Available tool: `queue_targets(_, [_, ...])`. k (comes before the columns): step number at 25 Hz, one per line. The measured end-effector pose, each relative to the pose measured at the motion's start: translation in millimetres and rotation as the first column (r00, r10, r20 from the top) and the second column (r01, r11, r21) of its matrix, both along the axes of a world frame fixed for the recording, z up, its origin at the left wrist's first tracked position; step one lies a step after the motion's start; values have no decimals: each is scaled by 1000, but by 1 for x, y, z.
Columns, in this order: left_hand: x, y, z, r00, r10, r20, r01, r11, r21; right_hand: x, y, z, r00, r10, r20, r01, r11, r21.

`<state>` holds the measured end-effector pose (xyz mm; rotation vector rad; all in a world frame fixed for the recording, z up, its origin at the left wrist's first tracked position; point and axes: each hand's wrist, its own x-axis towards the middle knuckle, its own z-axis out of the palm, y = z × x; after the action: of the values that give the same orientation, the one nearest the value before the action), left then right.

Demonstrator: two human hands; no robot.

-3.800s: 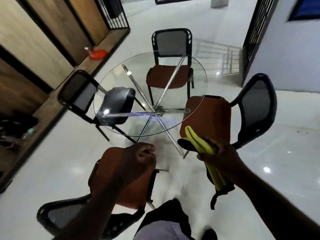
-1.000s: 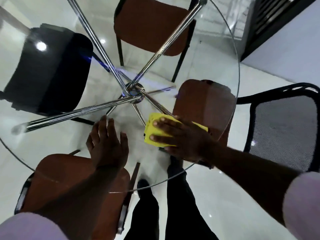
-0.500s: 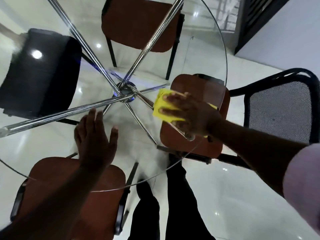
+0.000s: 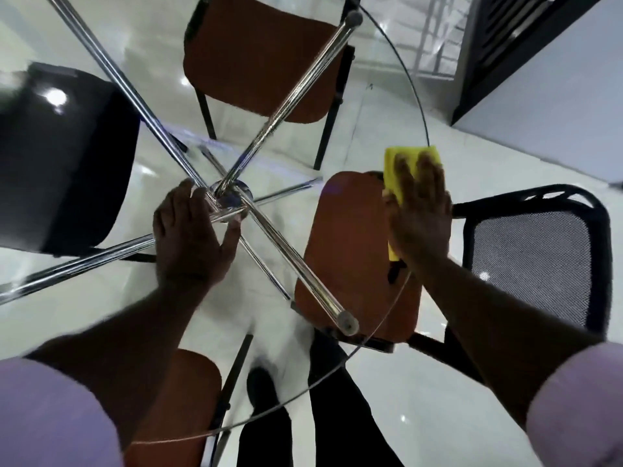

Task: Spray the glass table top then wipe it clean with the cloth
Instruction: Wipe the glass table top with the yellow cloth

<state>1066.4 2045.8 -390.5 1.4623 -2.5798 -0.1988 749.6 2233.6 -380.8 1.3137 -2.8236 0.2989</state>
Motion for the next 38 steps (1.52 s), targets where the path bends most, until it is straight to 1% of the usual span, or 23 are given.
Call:
queue_targets(2, [-4,-2,5,1000,5,14,-5,1000,20,21,-20,-4,904,-414,112,419,907,-31])
queue_targets(3, [-6,-3,7,1000,10,25,-11,999,37,44,-25,-2,912,-402,81,404,915,-3])
queue_targets(5, [-8,-4,10,998,26,54,-29,997,65,79,-23,3,971,230,64,-233,972,43])
queue_targets(7, [-8,-5,9,996,18,83,-24,997,71,44,-39,6,543,837,61,-833,528,167])
queue_targets(8, [-9,-7,9,995,23,97,-30,997,77,22,-56,4,487,873,31,-860,474,188])
queue_targets(10, [-8,-6,10,992,31,120,-43,994,98,7,-93,1,899,433,64,-435,900,34])
queue_targets(12, [-8,-7,12,993,37,112,-50,992,115,42,-109,7,974,-138,178,148,988,-44])
queue_targets(13, [-7,-7,13,991,43,128,-59,990,125,67,-109,9,989,-80,122,84,996,-28])
queue_targets(14, [-8,-7,14,989,42,144,-61,989,133,82,-106,10,962,256,95,-259,966,17])
queue_targets(15, [-8,-7,13,988,38,148,-59,988,139,79,-112,10,758,646,94,-651,757,49])
queue_targets(17, [-7,-7,11,986,50,158,-72,987,141,47,-170,11,420,906,42,-904,415,101])
queue_targets(18, [-6,-8,9,984,53,168,-77,988,137,39,-211,0,478,878,-34,-873,479,96])
queue_targets(20, [-6,-9,8,985,49,164,-73,987,141,52,-278,-9,858,514,-23,-514,855,-65])
queue_targets(22, [-6,-9,9,983,50,178,-78,985,152,97,-307,-7,924,374,84,-363,923,-125])
queue_targets(24, [-7,-9,11,982,56,182,-85,984,159,116,-296,-7,622,783,25,-780,622,-63])
queue_targets(26, [-6,-10,10,983,50,175,-79,984,160,82,-305,-4,299,953,-41,-953,300,34])
queue_targets(27, [-5,-10,9,983,48,175,-76,985,157,63,-317,-4,378,925,-31,-925,379,27])
queue_targets(29, [-3,-10,7,985,45,164,-72,984,160,43,-316,-4,821,567,69,-562,823,-87])
queue_targets(30, [-3,-11,8,986,46,159,-72,984,163,46,-303,-6,923,380,66,-373,923,-98])
queue_targets(32, [-4,-11,10,987,54,151,-78,984,159,60,-254,-5,850,525,-55,-527,850,-32])
queue_targets(35, [-7,-10,12,991,48,124,-66,988,142,8,-206,11,227,972,-68,-961,235,148])
queue_targets(36, [-6,-10,11,992,44,117,-60,989,138,-16,-205,10,217,969,-117,-947,238,215])
queue_targets(38, [-6,-9,9,994,43,105,-56,990,130,-30,-199,3,684,719,-124,-715,694,80])
